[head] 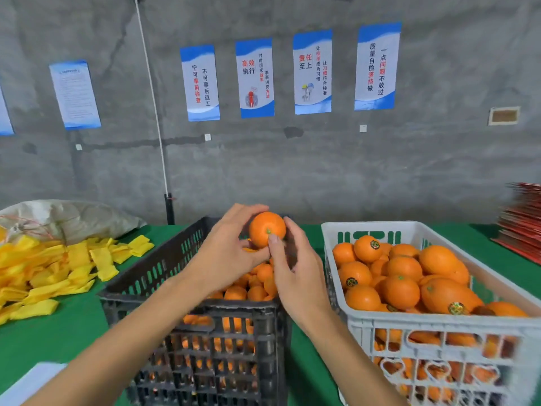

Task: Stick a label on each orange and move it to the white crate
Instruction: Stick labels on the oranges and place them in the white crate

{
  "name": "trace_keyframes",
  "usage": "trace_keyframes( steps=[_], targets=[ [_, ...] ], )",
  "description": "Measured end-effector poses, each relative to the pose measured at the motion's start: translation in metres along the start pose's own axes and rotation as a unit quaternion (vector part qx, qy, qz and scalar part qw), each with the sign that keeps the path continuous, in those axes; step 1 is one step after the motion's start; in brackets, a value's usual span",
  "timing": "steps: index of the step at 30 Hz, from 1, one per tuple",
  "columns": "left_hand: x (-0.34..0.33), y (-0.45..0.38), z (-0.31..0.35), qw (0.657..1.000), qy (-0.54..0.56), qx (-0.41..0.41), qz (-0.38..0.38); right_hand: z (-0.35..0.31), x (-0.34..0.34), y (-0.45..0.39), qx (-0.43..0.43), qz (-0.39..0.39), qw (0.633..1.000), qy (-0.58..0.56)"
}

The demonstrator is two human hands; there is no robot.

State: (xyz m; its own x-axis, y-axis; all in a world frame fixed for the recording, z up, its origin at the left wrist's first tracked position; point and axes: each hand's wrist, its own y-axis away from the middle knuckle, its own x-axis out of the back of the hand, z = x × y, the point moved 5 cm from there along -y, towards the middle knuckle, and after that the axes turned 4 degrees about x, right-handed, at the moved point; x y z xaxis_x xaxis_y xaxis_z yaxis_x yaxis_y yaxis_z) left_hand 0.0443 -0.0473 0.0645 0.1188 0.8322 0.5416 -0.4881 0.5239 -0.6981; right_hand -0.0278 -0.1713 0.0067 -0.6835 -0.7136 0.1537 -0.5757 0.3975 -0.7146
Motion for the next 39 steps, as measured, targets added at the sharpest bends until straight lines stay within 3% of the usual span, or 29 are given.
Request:
trace_keyframes(
  steps=[4,7,12,17,20,24,39],
  targets=[
    [-0.024,0.055,0.045,0.995,-0.005,-0.09,0.044,-0.019,0.04,0.055,0.073,0.072,0.994,-0.03],
    [-0.054,0.098,0.047,0.993,-0.02,-0.117,0.03,-0.013,0.061,0.099,0.1,0.065,0.993,0.007],
    [-0.119,0.169,0.012,0.995,-0.014,-0.021,-0.093,0.047,0.081,0.168,-0.006,-0.076,0.992,0.105],
    [-0.169,0.231,-0.032,0.977,-0.071,0.057,-0.193,0.108,0.083,0.221,-0.11,-0.217,0.951,0.192],
    [-0.181,0.257,-0.052,0.973,-0.06,0.121,-0.188,0.127,0.082,0.242,-0.106,-0.289,0.915,0.26],
    [-0.184,0.273,-0.064,0.971,-0.027,0.185,-0.146,0.143,0.083,0.254,-0.129,-0.356,0.889,0.257],
    [-0.182,0.276,-0.062,0.975,-0.031,0.16,-0.151,0.142,0.08,0.248,-0.151,-0.263,0.926,0.227]
  ],
)
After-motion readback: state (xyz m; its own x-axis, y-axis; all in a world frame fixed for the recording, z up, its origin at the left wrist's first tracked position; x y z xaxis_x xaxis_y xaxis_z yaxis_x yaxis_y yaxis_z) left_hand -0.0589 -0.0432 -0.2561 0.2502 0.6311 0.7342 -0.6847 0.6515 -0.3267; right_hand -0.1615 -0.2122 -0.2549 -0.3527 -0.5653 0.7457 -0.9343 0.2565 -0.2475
